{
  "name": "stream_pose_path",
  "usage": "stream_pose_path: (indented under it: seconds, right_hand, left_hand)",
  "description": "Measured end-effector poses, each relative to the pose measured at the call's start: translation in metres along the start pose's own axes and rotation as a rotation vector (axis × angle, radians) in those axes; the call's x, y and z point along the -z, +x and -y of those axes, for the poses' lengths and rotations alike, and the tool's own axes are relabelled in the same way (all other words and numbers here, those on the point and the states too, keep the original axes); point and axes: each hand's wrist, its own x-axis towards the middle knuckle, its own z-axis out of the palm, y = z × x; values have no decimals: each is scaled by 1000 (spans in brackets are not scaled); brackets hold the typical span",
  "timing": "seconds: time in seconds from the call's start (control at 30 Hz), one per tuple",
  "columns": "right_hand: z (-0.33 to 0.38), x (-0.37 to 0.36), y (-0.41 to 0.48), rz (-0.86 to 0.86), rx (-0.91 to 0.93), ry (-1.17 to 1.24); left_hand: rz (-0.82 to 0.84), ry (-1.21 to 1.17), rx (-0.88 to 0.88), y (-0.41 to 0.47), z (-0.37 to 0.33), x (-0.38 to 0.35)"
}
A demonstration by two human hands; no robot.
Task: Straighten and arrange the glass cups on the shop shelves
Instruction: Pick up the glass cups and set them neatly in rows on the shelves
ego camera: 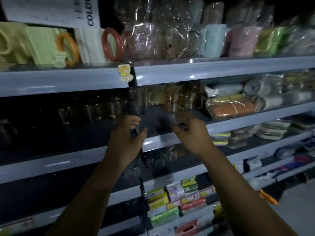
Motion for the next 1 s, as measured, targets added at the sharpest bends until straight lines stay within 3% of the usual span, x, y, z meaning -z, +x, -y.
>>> stream_pose_path:
  seconds: [0.27,0.43,0.53,0.73,1.0]
  right_hand:
    - [-61,16,33,-47,-61,55]
    - [-89,27,74,-161,-67,24]
    - [-99,27,100,-187,-84,-20]
    - [-116,16,127,-177,-15,55]
    - [-132,26,148,-31,63,312]
  left_hand:
    - [87,-115,28,39,-11,-75]
    - [118,-203,1,84,-23,-124]
    - [125,-304,83,106,-33,-156]
    - [79,-423,298,127,-48,-208]
    - [-26,-356,316,138,-68,-229]
